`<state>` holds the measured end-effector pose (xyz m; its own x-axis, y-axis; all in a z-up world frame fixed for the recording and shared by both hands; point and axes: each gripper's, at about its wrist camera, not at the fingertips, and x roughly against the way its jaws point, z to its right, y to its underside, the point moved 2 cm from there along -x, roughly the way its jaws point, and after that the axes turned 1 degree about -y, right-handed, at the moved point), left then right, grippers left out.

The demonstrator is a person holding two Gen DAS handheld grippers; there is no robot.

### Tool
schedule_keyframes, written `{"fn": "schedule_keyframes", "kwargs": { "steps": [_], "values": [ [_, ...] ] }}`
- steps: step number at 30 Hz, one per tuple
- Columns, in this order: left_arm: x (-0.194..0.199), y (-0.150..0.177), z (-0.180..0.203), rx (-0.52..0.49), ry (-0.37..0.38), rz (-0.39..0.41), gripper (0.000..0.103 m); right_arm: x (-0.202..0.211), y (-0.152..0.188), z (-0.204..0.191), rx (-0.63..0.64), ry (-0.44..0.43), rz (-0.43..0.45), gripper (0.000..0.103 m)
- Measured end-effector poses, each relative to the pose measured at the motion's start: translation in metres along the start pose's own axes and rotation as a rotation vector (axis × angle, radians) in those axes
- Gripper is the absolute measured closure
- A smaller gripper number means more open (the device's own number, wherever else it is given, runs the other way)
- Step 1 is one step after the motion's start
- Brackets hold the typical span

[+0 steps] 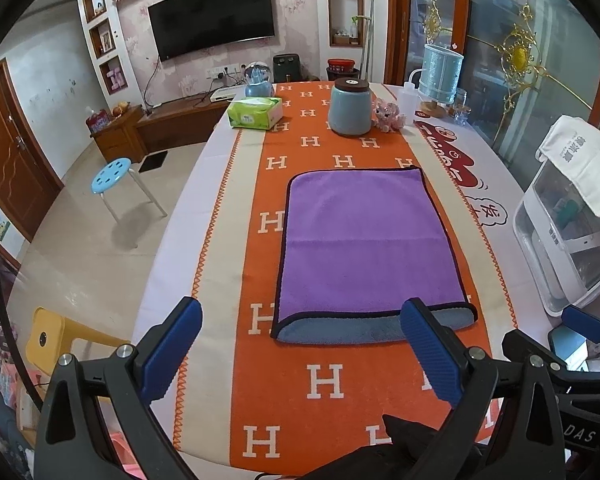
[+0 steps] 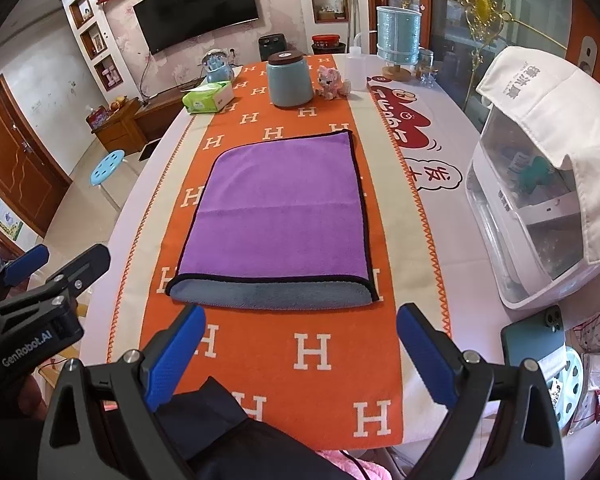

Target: Fold towel

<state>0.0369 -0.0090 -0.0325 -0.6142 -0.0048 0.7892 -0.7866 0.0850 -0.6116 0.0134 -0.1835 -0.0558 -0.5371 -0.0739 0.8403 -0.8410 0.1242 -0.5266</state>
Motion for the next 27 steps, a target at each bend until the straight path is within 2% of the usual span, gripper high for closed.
{"fn": "schedule_keyframes", "kwargs": {
  "steps": [12,27],
  "values": [
    [-0.029,-0.009,0.010,-0.017,0.068,-0.082,0.004,-0.020,-0.015,0.008,0.006,-0.035,-0.025,0.006],
    [-0.082,-0.014,0.012,-0.048,0.083,-0.210,0.004,-0.063,-0.027,0.031,0.005,-0.040,-0.086,0.007]
  ]
}}
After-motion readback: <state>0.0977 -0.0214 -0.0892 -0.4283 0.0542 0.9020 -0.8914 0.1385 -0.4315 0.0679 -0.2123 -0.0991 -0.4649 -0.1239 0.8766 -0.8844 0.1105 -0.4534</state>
